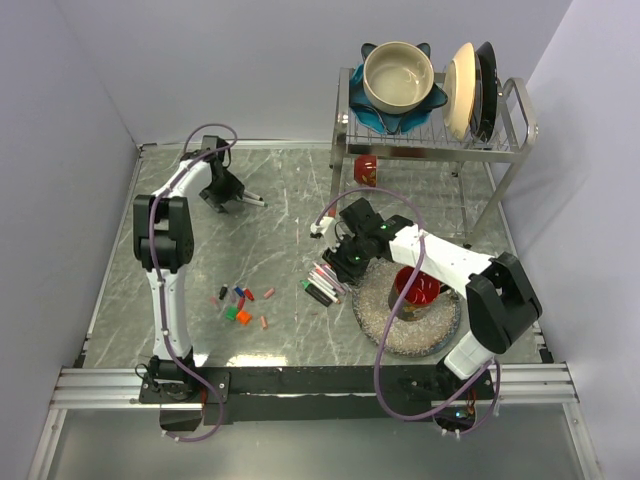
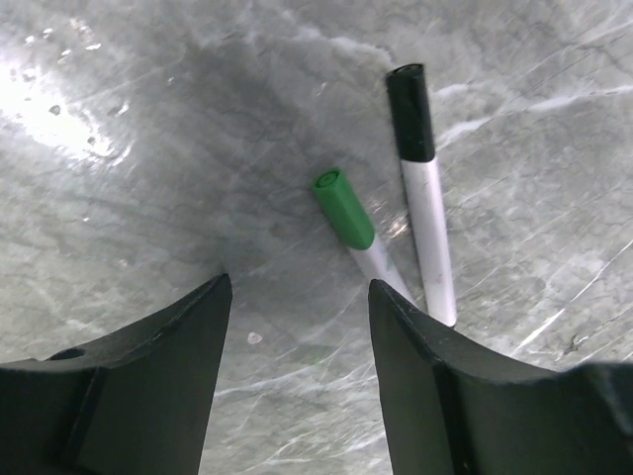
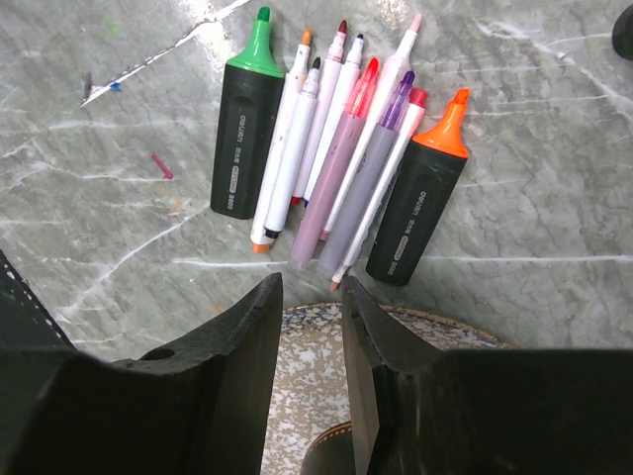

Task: Open the pen caps

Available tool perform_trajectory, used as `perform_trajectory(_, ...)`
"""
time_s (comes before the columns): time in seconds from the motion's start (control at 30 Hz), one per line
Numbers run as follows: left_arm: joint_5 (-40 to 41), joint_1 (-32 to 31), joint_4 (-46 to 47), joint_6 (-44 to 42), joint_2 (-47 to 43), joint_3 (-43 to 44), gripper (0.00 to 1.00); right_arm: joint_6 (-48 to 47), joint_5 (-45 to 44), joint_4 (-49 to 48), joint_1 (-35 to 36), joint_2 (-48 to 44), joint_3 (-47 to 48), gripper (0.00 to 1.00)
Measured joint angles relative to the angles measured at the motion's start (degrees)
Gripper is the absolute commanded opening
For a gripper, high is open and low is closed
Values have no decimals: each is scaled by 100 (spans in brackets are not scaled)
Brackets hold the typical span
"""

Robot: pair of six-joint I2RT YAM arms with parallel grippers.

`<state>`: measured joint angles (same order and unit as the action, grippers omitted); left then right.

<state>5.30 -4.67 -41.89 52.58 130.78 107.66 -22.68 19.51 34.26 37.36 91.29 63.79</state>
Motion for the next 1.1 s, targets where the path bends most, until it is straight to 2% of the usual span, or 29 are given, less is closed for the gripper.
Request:
perform_trajectory(0.37, 55, -2, -271, 22, 284, 476, 64, -42, 2, 15, 2, 24, 9, 38)
perform_trajectory(0.77, -50, 2, -234, 31, 313, 525, 66, -61, 2, 52, 13, 61, 9, 38)
perform_trajectory(1.1, 103, -11, -686, 17, 671, 1152, 65, -81, 4, 87, 15, 61, 76, 38)
